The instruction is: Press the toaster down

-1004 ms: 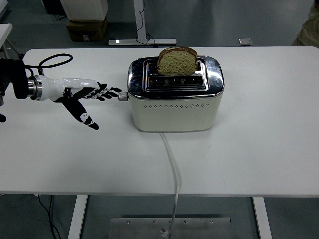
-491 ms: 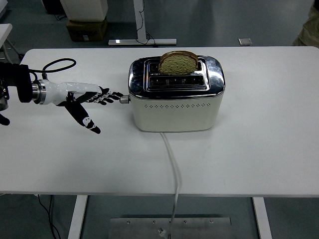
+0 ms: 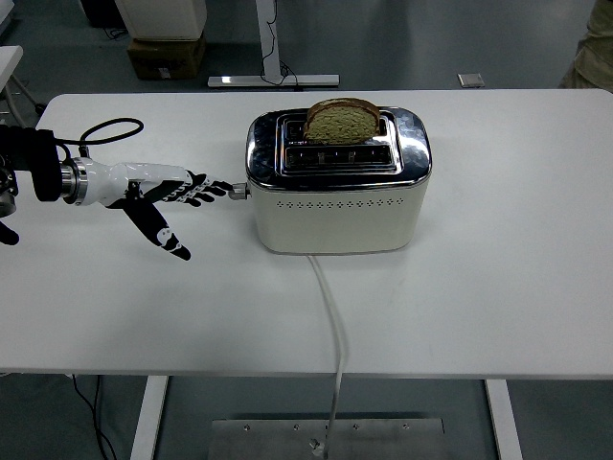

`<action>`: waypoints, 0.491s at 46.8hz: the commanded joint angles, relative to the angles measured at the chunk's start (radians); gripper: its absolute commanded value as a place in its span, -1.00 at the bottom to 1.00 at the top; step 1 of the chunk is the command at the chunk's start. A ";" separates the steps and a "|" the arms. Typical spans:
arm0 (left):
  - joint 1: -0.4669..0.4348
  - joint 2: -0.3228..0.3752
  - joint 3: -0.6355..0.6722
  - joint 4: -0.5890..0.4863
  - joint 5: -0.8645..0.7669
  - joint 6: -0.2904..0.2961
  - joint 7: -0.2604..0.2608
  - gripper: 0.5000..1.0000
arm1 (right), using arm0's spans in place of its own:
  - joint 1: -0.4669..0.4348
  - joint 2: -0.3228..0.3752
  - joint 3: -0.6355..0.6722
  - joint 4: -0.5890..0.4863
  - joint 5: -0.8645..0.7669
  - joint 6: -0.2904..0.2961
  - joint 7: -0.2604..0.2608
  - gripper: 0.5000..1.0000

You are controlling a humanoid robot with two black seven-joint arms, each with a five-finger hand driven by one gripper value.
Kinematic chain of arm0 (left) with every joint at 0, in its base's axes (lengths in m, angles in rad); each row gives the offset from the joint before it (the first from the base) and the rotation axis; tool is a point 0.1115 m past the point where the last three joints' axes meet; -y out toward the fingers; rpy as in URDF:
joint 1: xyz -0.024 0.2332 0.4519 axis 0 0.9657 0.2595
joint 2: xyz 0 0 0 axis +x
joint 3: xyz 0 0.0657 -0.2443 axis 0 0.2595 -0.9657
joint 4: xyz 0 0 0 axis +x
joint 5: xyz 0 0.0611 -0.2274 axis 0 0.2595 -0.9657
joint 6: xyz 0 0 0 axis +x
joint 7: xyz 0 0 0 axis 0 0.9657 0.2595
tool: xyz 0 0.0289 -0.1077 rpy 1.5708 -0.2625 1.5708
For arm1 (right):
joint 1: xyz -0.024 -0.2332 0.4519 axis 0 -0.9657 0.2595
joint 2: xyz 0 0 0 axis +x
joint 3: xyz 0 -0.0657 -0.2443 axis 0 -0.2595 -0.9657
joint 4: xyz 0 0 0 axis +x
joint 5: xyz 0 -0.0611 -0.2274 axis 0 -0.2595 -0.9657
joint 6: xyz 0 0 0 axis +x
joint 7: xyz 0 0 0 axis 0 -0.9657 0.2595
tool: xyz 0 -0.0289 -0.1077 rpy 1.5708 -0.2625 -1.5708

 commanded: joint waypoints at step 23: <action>0.013 -0.018 -0.002 0.019 0.000 0.000 -0.001 1.00 | -0.004 0.000 0.000 0.000 0.000 0.002 0.000 1.00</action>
